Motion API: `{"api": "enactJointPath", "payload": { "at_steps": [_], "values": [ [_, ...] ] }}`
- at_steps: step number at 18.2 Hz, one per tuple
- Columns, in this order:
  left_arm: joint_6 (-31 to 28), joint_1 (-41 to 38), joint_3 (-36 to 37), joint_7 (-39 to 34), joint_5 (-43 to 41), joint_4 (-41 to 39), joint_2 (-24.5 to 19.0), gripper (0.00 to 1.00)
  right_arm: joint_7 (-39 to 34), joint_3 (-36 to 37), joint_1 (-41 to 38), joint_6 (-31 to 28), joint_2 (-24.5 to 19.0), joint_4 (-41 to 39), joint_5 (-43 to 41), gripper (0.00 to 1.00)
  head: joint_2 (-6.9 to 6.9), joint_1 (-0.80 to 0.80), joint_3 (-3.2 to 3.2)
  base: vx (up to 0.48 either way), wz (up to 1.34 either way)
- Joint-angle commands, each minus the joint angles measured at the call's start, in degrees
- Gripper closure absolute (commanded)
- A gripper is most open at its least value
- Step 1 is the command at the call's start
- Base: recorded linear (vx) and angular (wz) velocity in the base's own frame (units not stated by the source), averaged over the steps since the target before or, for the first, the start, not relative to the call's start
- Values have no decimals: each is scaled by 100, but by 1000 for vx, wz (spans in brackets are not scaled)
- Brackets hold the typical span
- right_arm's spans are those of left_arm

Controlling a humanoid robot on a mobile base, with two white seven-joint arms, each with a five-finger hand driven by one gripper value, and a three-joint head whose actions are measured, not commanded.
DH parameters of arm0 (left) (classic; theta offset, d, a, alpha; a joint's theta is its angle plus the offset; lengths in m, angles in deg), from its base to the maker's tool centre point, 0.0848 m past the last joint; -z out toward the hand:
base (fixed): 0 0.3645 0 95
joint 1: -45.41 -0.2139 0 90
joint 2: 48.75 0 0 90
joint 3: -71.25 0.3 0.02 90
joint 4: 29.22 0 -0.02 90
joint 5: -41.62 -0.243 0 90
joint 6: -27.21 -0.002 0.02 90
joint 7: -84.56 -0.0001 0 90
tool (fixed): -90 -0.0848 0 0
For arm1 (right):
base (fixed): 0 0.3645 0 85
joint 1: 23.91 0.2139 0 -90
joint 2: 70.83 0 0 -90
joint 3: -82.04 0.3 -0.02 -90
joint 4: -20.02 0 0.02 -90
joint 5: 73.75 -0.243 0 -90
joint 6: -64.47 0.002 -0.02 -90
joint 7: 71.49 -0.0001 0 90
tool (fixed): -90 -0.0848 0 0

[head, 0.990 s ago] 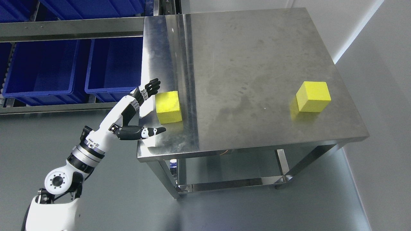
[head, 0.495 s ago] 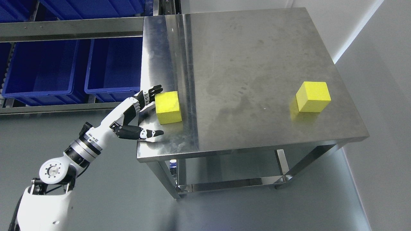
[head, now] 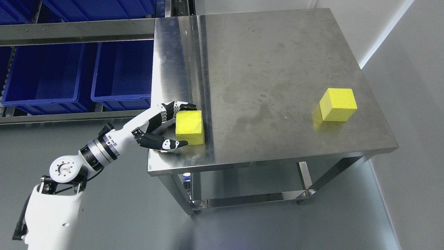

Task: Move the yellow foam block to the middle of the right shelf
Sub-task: 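Close the left hand around the yellow foam cube, then lift the cube up off the table with the left hand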

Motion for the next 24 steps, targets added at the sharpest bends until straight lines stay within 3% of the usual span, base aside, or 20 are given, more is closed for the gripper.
{"api": "enactJointPath", "payload": {
  "at_steps": [1,4,6,7,9,11,13,14,24],
  "values": [
    [90,115,-134,202,7,280,479,60,-4,0,18,-4,100,-100,0,0,0,0,0,0,0],
    [170,386,-697,246,34,262,1260,75,-4,0,9,-4,100,-100,0,0,0,0,0,0,0],
    [397,833,-1136,229,313,227,1330,75,-4,0,9,-4,100,-100,0,0,0,0,0,0,0],
    [625,1088,-1190,81,898,236,1330,74,-4,0,17,-4,100,-100,0,0,0,0,0,0,0],
    [1134,1205,-1252,-873,1405,227,1330,71,-4,0,17,-4,100,-100,0,0,0,0,0,-3,6],
    [1592,1205,-1252,-2486,1405,201,1330,69,-4,0,9,-4,100,-100,0,0,0,0,0,-7,15],
    [1672,1205,-1226,-4104,1405,87,1330,69,-4,0,9,-4,100,-100,0,0,0,0,0,0,0],
    [1690,1205,-1217,-4452,1405,8,1330,69,-4,0,9,-4,100,-100,0,0,0,0,0,-13,71],
    [1963,634,-1208,-3903,1405,-291,1330,69,-4,0,9,-4,100,-100,0,0,0,0,0,-11,299]
  ]
}}
